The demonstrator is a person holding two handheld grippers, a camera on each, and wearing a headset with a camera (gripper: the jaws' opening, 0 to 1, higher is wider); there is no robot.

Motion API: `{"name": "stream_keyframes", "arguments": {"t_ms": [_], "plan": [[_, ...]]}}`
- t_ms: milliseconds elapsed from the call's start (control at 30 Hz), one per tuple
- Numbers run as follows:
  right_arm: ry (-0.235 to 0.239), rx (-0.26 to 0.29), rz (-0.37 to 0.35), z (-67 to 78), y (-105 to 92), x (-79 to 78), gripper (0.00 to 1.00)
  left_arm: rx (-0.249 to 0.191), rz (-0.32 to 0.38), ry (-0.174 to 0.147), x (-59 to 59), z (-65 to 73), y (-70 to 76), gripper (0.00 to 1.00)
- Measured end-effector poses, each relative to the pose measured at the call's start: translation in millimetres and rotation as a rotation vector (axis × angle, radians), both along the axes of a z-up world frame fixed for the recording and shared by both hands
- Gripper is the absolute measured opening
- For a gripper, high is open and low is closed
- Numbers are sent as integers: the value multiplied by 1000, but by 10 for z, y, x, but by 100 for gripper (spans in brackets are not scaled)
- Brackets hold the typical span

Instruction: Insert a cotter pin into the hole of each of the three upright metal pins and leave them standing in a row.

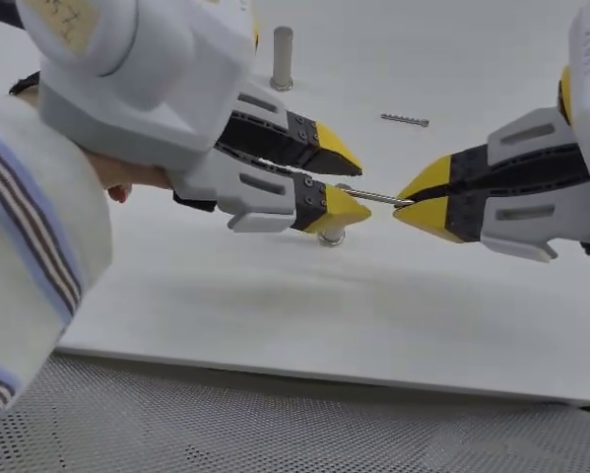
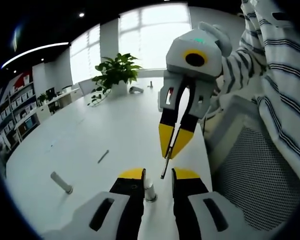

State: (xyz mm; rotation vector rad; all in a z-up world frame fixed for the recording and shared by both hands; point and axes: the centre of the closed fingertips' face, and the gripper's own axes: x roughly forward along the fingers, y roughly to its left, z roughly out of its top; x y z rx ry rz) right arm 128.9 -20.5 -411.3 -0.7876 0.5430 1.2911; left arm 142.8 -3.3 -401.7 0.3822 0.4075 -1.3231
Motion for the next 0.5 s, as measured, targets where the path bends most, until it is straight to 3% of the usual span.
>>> {"name": "stream_keyframes", "arguments": {"t_ms": [167,500], "plan": [[30,-20,-34,-82,-72,57,0,28,18,-3,61,-67,43,23],[93,-41,-89,-257,-179,134,0,51,20,20,149,-178,60,21]]}}
